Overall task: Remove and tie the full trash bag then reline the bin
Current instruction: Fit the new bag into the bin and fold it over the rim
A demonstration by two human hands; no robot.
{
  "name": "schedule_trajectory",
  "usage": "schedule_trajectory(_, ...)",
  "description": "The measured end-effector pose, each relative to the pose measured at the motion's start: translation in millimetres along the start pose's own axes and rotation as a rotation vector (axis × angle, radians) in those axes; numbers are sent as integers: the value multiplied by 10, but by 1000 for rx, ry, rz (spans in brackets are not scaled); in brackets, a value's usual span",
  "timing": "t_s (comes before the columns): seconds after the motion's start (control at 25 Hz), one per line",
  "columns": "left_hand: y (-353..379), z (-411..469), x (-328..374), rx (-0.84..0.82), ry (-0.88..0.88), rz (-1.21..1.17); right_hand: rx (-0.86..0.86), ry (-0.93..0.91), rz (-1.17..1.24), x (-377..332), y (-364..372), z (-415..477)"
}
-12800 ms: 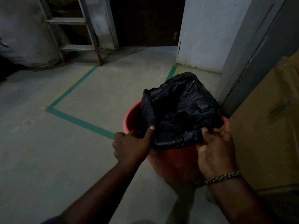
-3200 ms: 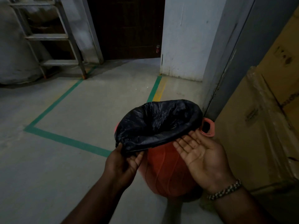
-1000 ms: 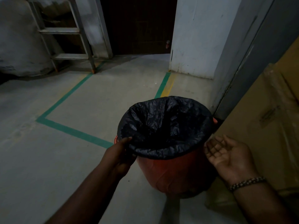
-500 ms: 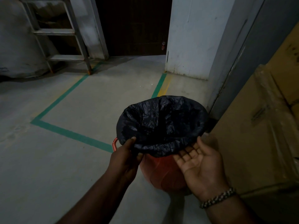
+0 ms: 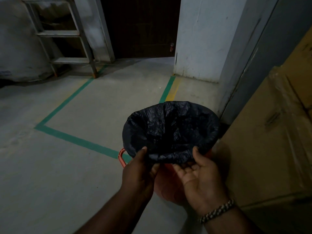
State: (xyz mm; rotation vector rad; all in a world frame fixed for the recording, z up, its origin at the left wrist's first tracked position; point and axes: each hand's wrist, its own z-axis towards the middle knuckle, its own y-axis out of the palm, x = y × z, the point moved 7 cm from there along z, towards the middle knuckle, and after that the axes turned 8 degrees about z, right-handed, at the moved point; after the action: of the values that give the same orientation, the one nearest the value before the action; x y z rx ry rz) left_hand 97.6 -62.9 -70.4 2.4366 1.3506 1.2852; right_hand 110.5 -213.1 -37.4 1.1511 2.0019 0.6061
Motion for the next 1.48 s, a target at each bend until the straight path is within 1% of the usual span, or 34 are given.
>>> schedule_trajectory(0.16,-25,-15,53,-40,1,165,60,-45,-52,-123,-54,94)
schedule_trajectory(0.28,-124,-1,67,21,-15,285,82,-54,-66,-253,-84,155)
schedule_trajectory(0.4,-275,107,161,94,-21,309,104,-74,-76,-445,-112,194)
schedule_trajectory(0.48,-299,191,217,43,-63,308,105,-69,-86,-540,-116,217)
schedule_trajectory(0.56,-281,252,228,-5,-109,369,97,-55,-128,-593,-105,233)
schedule_trajectory(0.68,-283,256,288,28,-85,379,103,-57,-181,-664,-121,266)
schedule_trajectory(0.88,-330,308,347,108,-33,440,121,-91,-172,-878,-209,365)
schedule_trajectory(0.96,-383,353,331,145,-18,396,119,-91,-183,-927,-233,384)
schedule_trajectory(1.0,-419,404,345,164,26,422,116,-89,-189,-941,-239,386)
schedule_trajectory(1.04,-402,466,353,124,33,437,115,-87,-195,-951,-248,390)
schedule_trajectory(1.08,-388,530,344,74,-2,385,119,-85,-201,-959,-262,392)
schedule_trajectory(1.12,-447,584,308,75,-18,371,118,-82,-208,-966,-275,397)
schedule_trajectory(1.16,-474,614,259,88,-85,292,117,-76,-215,-971,-287,397)
schedule_trajectory(1.2,-475,609,281,105,-46,330,114,-68,-220,-974,-300,402)
schedule_trajectory(1.24,-487,574,276,129,-26,431,115,-61,-227,-978,-317,405)
schedule_trajectory(1.28,-462,532,243,121,-59,464,112,-56,-234,-983,-333,411)
schedule_trajectory(1.36,-416,455,185,91,-96,433,117,-59,-251,-1000,-364,417)
schedule_trajectory(1.48,-356,450,188,4,-176,277,130,-68,-292,-1021,-402,428)
